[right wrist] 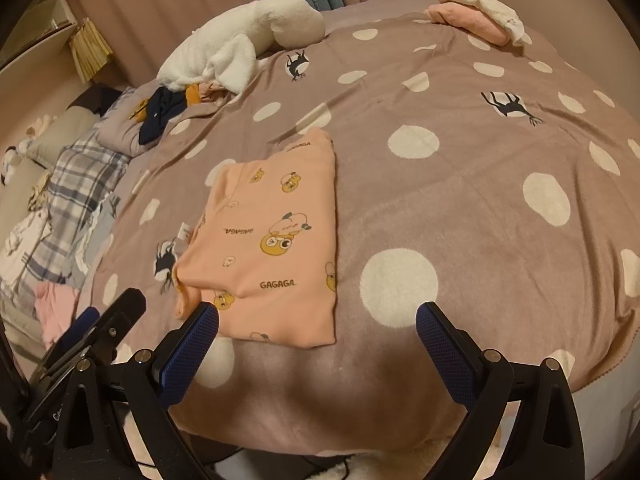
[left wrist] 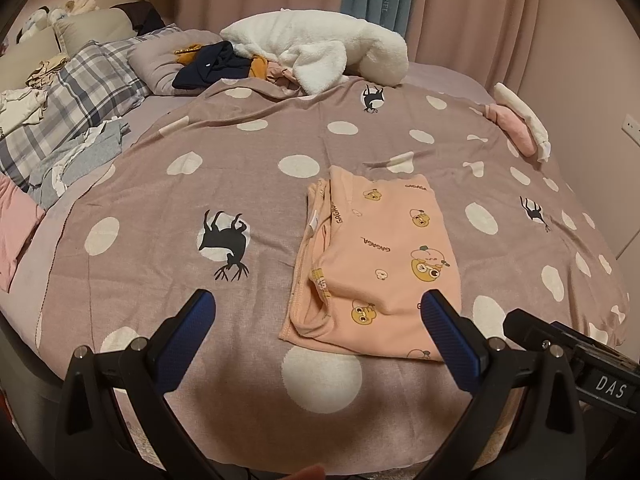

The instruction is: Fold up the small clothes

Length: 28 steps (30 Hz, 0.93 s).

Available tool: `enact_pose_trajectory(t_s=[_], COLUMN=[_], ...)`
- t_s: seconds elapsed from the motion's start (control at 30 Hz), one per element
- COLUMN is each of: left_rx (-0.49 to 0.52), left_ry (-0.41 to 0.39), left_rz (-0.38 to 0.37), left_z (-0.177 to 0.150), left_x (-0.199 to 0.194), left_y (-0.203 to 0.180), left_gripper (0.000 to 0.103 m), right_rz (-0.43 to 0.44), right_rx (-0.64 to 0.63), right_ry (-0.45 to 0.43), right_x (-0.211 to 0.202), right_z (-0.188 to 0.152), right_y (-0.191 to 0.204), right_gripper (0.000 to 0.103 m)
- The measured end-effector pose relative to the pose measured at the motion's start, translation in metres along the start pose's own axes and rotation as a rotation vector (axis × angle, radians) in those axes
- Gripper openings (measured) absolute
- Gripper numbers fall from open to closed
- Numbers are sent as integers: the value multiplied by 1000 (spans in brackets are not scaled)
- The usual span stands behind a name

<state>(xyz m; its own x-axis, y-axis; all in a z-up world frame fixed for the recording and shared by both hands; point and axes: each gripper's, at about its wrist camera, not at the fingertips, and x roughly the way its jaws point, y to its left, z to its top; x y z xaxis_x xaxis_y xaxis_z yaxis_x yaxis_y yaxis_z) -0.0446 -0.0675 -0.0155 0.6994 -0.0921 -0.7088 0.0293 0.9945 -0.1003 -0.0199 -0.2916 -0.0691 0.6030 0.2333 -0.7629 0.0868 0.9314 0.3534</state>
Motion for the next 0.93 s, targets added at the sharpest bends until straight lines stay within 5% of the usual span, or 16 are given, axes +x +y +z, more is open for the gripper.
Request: enact_pose_trajectory(t_s=[0.93], left_rx=[30], left_ry=[-23], left_rz=[26], left_z=[-1], left_x=[0], left_y=[-3], left_gripper=[103], right_rz=[-17], right_rx=[-5], right_ry=[13], right_x=[1], right_z=[1], right_y=[-1], right_gripper=[99])
